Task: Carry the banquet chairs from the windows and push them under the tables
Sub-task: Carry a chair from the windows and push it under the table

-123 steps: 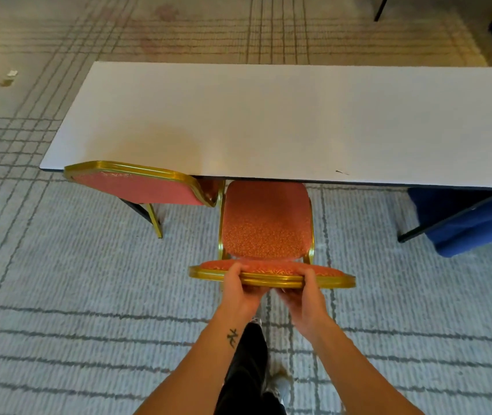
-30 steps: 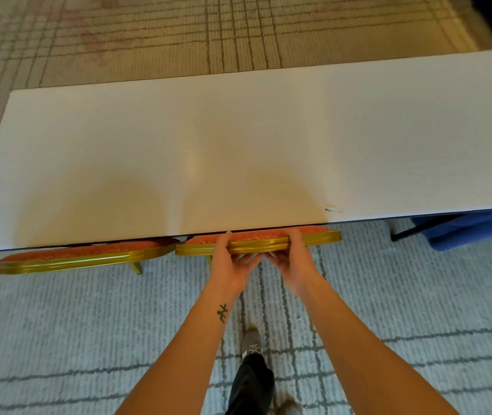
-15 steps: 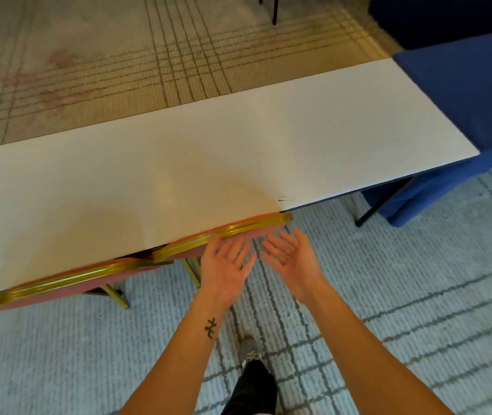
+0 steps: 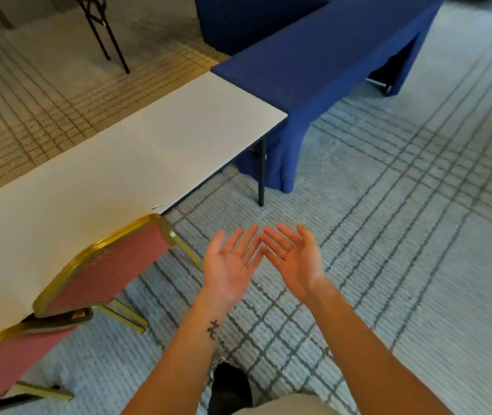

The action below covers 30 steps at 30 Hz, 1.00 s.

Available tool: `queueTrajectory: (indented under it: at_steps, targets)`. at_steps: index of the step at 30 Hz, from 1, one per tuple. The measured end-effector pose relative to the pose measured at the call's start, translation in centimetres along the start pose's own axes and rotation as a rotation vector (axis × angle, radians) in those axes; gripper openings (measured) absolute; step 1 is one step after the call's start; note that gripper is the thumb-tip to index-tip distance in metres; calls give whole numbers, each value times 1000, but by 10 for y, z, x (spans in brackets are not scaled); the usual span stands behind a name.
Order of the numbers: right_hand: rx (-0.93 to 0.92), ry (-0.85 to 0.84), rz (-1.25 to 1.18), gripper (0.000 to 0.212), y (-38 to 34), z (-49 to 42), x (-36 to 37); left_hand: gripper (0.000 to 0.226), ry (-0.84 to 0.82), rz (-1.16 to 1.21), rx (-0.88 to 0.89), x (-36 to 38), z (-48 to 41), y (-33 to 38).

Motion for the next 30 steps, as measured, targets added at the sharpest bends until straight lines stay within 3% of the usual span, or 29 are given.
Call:
queueTrajectory:
  at_steps: [9,18,30]
  targets:
    - [-259,131,-248,53,-158,98,-173,56,-253,-203,-216,167,20,-176]
    - [-485,324,-541,52,-259,176,-325,59,-483,-457,-435,300,39,-324]
    - [-805,531,-810,49,-400,220,-448,53,-751,-687,-746,484,10,-491]
Point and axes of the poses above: each hand's wrist, its own z-axis away from the middle knuckle, its own x-axis out of the palm, y = z × x, the point moved 8 cm from there along -z, towards the middle knuckle, and after that the axes turned 12 degrees about -z, right-handed, at the moved point
